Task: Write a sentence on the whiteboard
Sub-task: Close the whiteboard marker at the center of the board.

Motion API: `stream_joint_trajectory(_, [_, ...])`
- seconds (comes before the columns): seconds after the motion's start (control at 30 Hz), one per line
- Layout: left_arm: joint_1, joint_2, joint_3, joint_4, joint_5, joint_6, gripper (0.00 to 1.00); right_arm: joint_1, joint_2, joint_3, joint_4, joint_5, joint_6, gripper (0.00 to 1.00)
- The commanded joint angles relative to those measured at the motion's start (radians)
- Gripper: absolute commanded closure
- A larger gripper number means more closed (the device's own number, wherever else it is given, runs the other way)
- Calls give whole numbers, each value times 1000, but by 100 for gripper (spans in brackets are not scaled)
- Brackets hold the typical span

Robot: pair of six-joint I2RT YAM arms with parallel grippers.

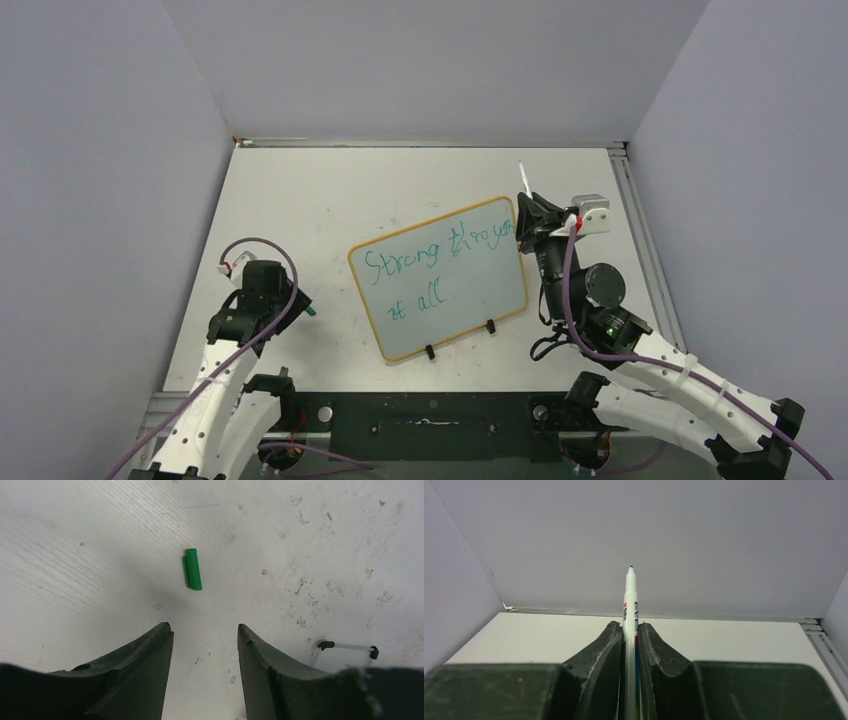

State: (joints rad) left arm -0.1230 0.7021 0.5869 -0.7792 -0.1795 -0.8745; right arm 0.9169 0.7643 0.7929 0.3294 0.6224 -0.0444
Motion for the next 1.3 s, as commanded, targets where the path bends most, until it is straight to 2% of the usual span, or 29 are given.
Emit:
stream_joint_trajectory(0.0, [7,69,-18,113,-77,-29,53,-5,-23,-32,41,4,17,93])
stream_joint_trajectory(0.2, [11,239,-33,202,-50,-25,65,-4,-36,-43,36,5,23,93])
stream_joint_trajectory(0.8, [10,440,-64,317,-90,23,68,-5,-69,-64,43,18,28,92])
stream_joint_trajectory(1.0, [3,496,-46,299,-111,47,70,-5,-66,-70,46,26,31,92])
stream_joint_trajectory(1.2, [3,515,-60,314,-101,54,90,-5,-66,-76,47,29,31,92])
stream_joint_trajectory(1.27, [3,522,-61,310,-97,59,100,-5,-65,-79,48,27,30,92])
